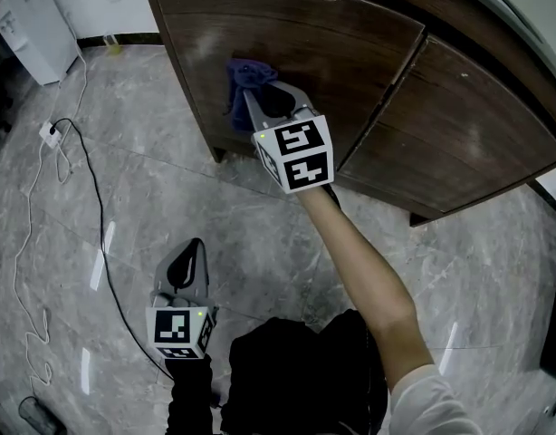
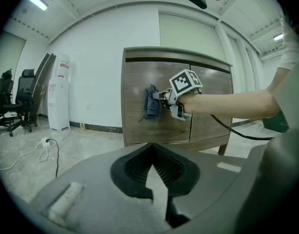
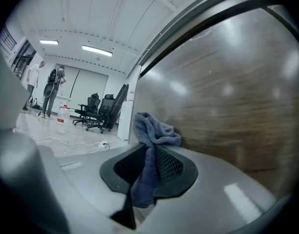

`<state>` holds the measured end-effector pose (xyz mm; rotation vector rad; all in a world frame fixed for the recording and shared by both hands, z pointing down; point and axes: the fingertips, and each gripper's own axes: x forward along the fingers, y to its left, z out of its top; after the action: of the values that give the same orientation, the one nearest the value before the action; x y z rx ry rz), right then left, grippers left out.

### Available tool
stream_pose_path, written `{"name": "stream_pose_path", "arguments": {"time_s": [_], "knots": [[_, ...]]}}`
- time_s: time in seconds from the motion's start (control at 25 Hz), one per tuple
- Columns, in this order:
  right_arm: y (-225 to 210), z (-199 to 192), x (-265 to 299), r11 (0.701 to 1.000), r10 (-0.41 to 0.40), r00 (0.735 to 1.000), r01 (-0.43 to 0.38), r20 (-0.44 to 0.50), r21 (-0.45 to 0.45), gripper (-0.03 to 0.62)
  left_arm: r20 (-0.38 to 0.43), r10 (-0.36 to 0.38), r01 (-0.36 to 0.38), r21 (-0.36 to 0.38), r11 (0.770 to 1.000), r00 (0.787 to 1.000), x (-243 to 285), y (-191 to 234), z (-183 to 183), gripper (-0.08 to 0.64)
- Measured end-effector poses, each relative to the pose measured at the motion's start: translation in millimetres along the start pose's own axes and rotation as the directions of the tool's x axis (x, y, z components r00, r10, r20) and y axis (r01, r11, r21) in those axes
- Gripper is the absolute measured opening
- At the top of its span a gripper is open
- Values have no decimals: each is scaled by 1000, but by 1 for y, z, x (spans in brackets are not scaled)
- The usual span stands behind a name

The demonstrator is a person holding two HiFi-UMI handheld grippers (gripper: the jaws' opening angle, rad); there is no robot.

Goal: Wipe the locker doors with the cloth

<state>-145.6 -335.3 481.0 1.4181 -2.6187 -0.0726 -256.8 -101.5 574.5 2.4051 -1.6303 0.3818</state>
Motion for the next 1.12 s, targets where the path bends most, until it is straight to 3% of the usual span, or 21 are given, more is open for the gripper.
{"name": "stream_pose_path", "arguments": {"time_s": [0.56, 1.12], "knots": [[26, -100, 26, 998, 38, 985, -31, -167, 48, 63, -13, 33, -33, -23, 999, 999, -4, 19, -15, 2], [45, -182, 45, 990, 80, 949, -40, -304, 134, 63, -51, 53, -55, -46, 997, 997, -1, 34, -34, 2]]}}
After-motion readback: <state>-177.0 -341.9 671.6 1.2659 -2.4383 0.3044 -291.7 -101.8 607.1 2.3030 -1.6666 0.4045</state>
